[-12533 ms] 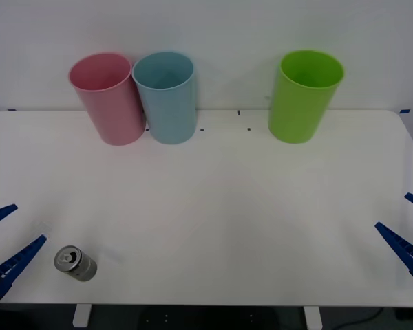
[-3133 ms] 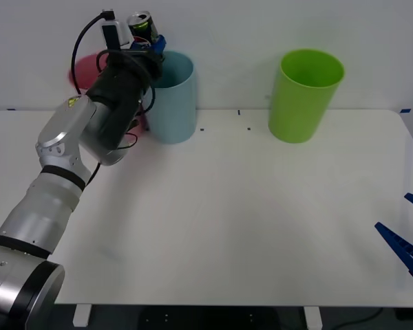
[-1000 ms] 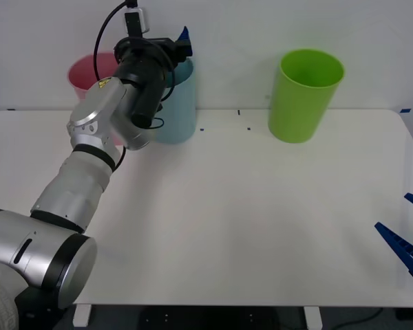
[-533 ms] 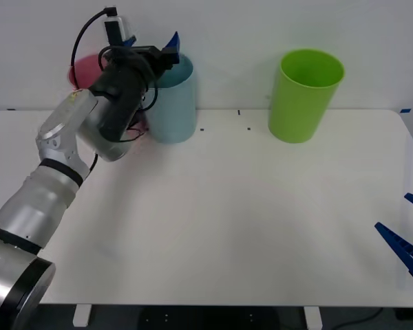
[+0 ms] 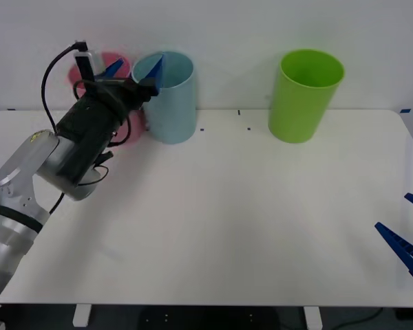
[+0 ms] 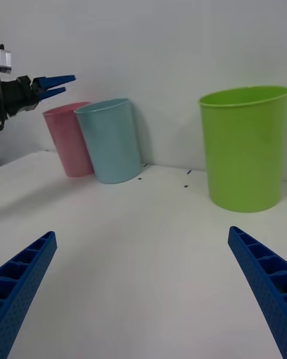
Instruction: Grasp the object on the table and drop it into the matching bin: aluminum can to the light blue bin, PET bottle to the pink bin.
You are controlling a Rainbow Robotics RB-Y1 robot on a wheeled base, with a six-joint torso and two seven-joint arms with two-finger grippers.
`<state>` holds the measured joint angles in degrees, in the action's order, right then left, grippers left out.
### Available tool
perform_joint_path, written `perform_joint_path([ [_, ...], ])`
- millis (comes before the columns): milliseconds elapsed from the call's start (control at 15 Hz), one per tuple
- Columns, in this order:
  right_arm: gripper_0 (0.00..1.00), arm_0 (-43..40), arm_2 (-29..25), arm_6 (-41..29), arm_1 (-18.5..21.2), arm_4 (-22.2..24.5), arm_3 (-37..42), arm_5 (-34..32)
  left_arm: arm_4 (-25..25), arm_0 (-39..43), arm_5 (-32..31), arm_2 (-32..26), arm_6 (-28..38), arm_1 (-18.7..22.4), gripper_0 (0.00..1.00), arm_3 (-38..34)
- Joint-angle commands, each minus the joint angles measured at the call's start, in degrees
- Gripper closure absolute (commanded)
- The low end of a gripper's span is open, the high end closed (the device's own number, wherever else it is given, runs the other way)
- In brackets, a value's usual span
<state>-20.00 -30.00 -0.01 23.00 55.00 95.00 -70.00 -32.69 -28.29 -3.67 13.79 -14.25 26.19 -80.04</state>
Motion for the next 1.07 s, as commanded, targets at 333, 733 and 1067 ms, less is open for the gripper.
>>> perform_joint_path([
  [333,0.00,0.00,0.00,0.01,0.00,0.00,0.00,0.00,-3.61,15.10,-13.29,-6.32,-1.05,3.52,0.00,-8.73],
  [733,0.00,0.00,0.00,0.01,0.00,0.00,0.00,0.00,-9.24,26.62,-24.81,-15.02,-0.34,3.43,0.00,-13.91],
  [1067,0.00,0.00,0.00,0.01,0.00,0.00,0.00,0.00,-14.24,35.14,-33.07,-23.90,7.04,3.43,0.00,-20.33],
])
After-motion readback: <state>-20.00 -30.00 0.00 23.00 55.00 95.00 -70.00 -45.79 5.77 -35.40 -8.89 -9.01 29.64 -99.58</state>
